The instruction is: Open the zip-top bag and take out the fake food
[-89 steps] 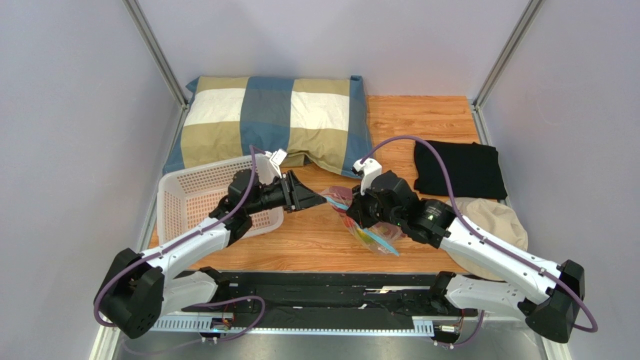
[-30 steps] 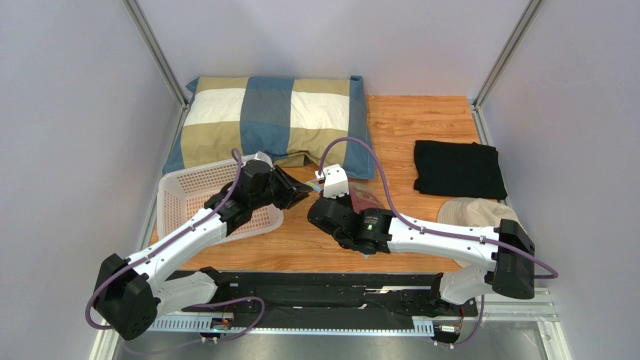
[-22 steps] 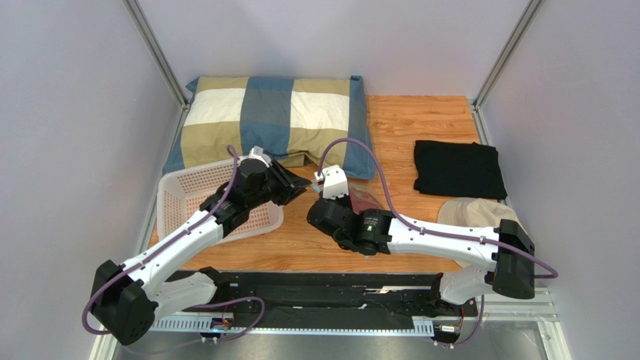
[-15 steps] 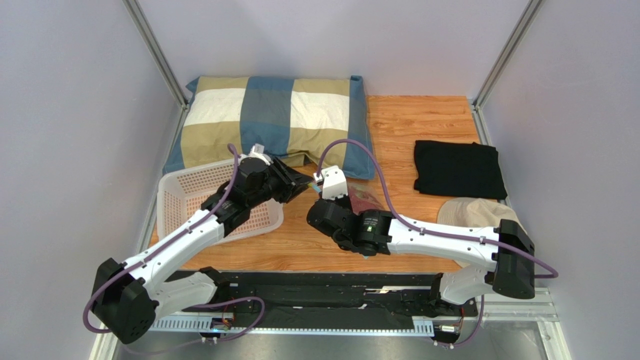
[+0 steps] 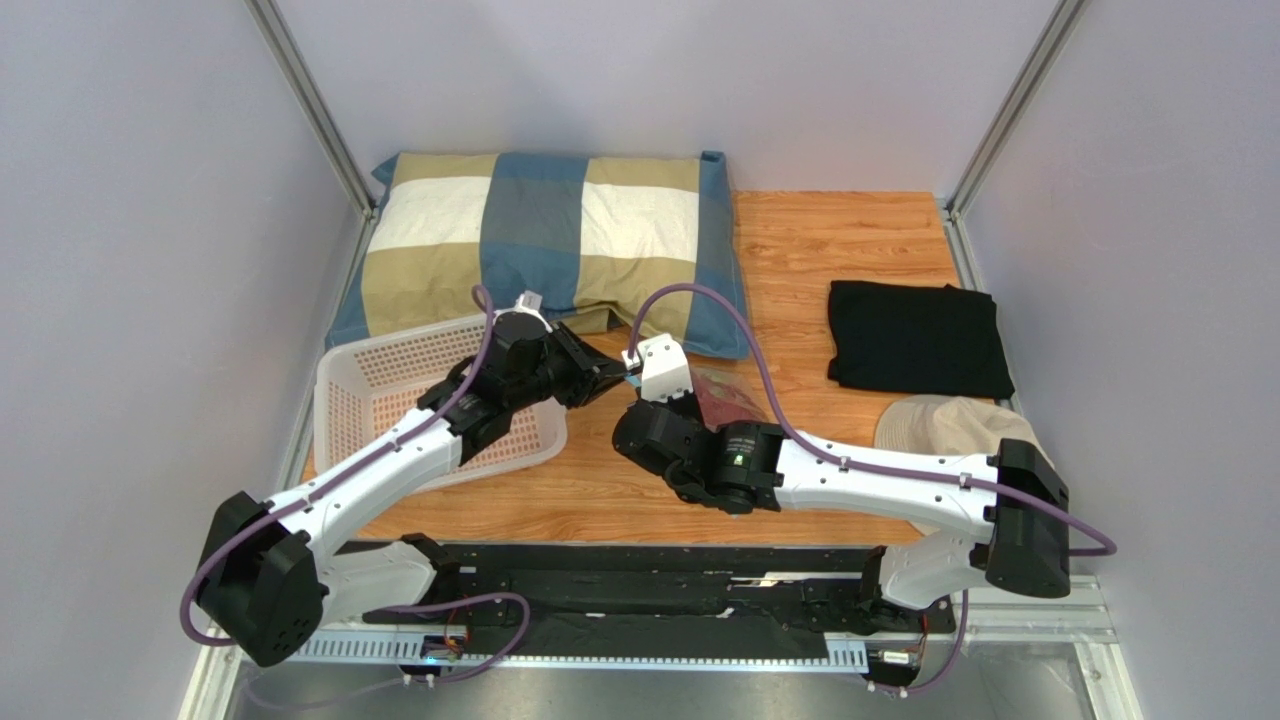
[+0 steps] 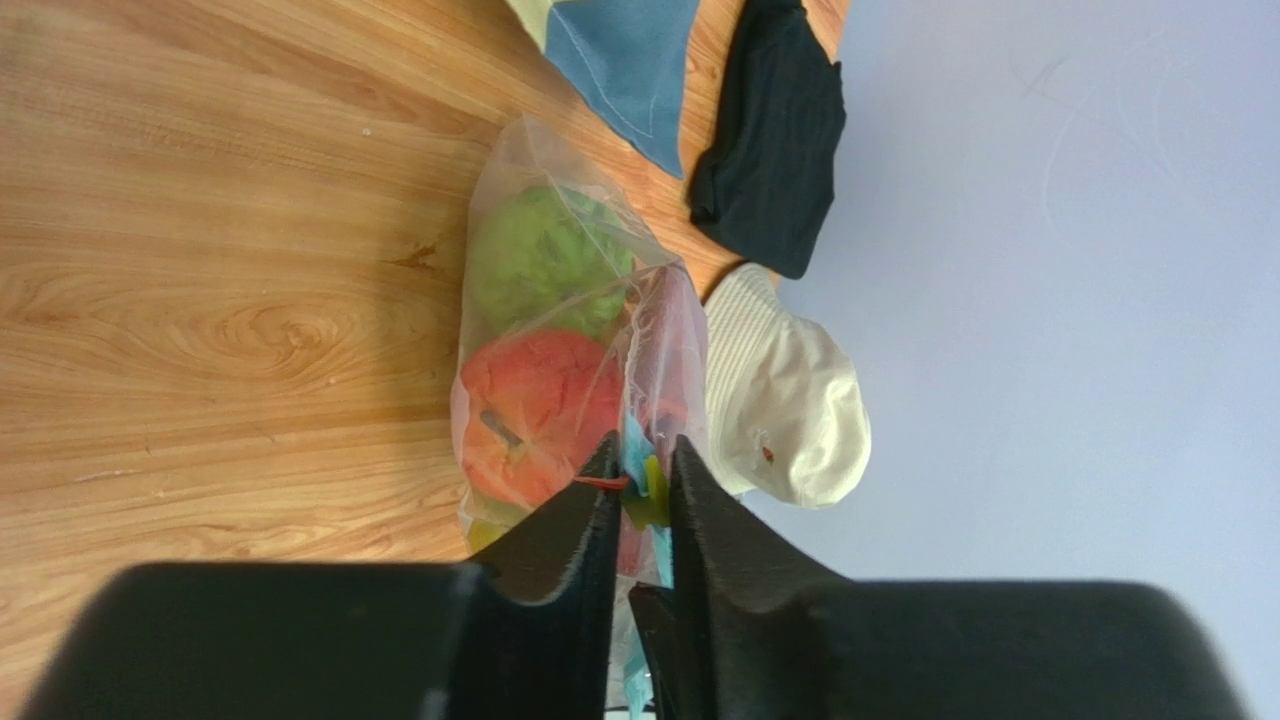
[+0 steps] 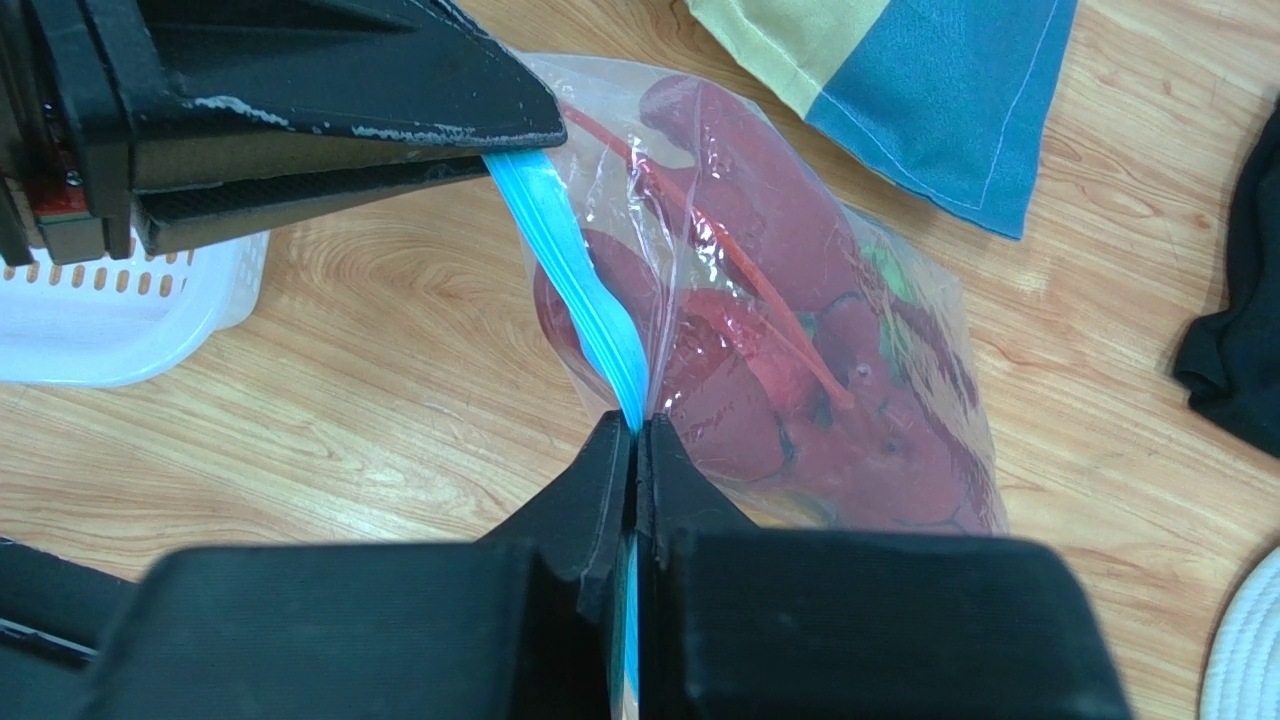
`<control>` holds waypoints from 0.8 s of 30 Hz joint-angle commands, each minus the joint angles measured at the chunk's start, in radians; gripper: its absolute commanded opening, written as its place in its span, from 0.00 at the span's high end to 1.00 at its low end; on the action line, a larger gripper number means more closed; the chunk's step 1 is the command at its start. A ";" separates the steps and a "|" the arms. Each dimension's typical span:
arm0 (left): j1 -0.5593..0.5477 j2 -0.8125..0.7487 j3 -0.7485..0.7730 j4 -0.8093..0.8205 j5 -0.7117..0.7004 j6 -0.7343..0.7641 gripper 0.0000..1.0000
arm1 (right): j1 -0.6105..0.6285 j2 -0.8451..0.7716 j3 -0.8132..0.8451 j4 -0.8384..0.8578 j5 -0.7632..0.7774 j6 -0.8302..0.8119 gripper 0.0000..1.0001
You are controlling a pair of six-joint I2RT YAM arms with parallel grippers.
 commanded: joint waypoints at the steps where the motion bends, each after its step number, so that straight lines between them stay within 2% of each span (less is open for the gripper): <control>1: 0.000 -0.014 0.049 0.004 -0.005 0.025 0.82 | 0.007 -0.013 0.019 0.054 0.038 -0.017 1.00; 4: -0.002 -0.010 0.052 0.007 0.000 0.038 1.00 | 0.009 -0.009 0.023 0.049 0.028 -0.025 1.00; 7: 0.000 -0.004 0.075 0.009 0.004 0.119 1.00 | 0.007 -0.007 0.039 -0.006 -0.015 -0.037 0.99; 8: -0.002 0.005 0.085 0.019 0.016 0.208 1.00 | 0.000 -0.029 0.039 -0.020 -0.022 -0.042 0.82; 9: 0.001 0.010 0.096 0.039 0.039 0.260 1.00 | -0.012 -0.056 0.035 -0.029 -0.041 -0.078 0.73; 11: 0.000 0.039 0.156 0.024 0.131 0.436 1.00 | -0.077 -0.121 0.007 -0.023 -0.174 -0.132 0.54; 14: 0.000 0.110 0.275 -0.077 0.242 0.625 1.00 | -0.185 -0.281 -0.028 0.001 -0.359 -0.238 0.41; 15: 0.000 0.127 0.297 -0.082 0.326 0.662 1.00 | -0.216 -0.350 -0.039 0.021 -0.418 -0.269 0.37; 16: 0.001 0.159 0.340 -0.091 0.369 0.699 1.00 | -0.249 -0.381 -0.048 0.055 -0.568 -0.328 0.36; 18: 0.000 0.183 0.383 -0.131 0.481 0.796 1.00 | -0.351 -0.421 -0.048 0.063 -0.722 -0.385 0.36; 19: 0.001 0.197 0.420 -0.148 0.509 0.820 1.00 | -0.383 -0.450 -0.050 0.070 -0.870 -0.446 0.36; 24: 0.000 0.216 0.539 -0.306 0.635 1.020 1.00 | -0.551 -0.466 -0.042 0.067 -1.252 -0.611 0.36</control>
